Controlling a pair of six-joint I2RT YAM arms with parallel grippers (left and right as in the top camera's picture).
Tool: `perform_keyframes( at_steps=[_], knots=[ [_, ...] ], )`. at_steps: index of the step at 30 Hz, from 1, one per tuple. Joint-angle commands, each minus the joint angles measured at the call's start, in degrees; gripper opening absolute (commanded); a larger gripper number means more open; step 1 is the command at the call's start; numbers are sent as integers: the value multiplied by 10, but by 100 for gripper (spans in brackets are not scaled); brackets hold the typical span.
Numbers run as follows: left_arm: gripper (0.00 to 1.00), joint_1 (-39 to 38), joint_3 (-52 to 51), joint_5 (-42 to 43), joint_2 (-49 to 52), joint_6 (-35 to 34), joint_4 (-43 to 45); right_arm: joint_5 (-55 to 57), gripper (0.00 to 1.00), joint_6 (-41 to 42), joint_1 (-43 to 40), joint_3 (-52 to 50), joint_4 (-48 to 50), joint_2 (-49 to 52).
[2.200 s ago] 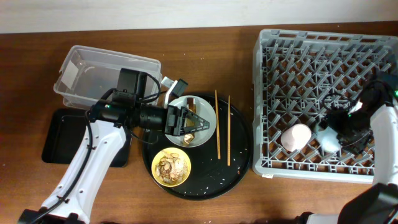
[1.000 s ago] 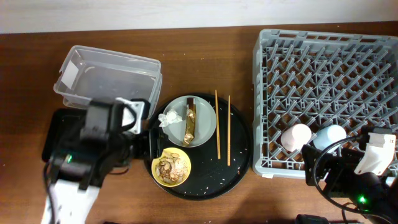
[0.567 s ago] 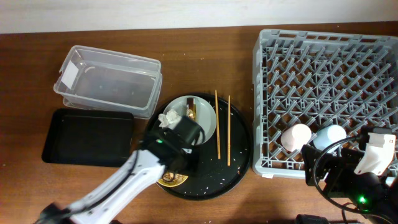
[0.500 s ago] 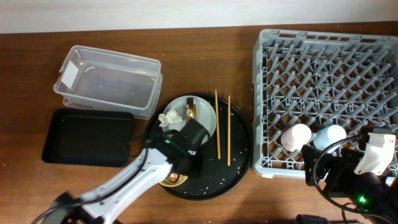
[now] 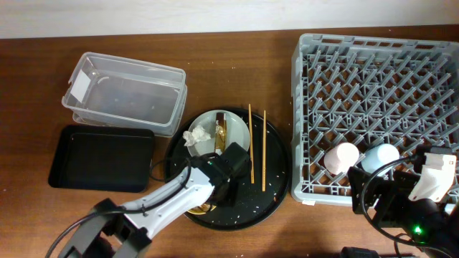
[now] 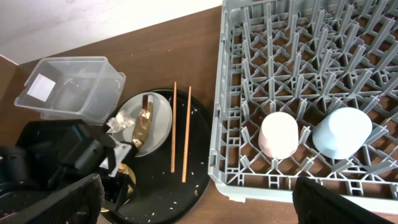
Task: Sort waste into correct bins and load items into the dishwasher rack
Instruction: 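Grasp the yellow bowl rim with the left gripper, then tip the yellow bowl over the black tray to dump the scraps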
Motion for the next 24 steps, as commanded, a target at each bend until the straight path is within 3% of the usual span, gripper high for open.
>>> perform_keyframes(
  at_steps=[1, 7, 11, 13, 16, 20, 24],
  knots=[
    [0, -9, -7, -8, 17, -1, -1, -3, 98, -6, 5, 3, 0, 2],
    [0, 12, 90, -8, -71, 2, -129, -3, 98, -6, 5, 3, 0, 2],
    [0, 108, 104, 3, -183, 33, -171, -3, 98, -6, 5, 3, 0, 2],
    [0, 185, 104, 52, -214, 82, -181, -3, 98, -6, 5, 3, 0, 2],
    [0, 408, 103, 244, -223, 235, -181, -3, 98, -6, 5, 3, 0, 2],
    [0, 604, 103, 445, -166, 381, -180, -3, 98, -6, 5, 3, 0, 2],
    [0, 739, 103, 648, -11, 523, -163, -3, 98, -6, 5, 3, 0, 2]
  ],
)
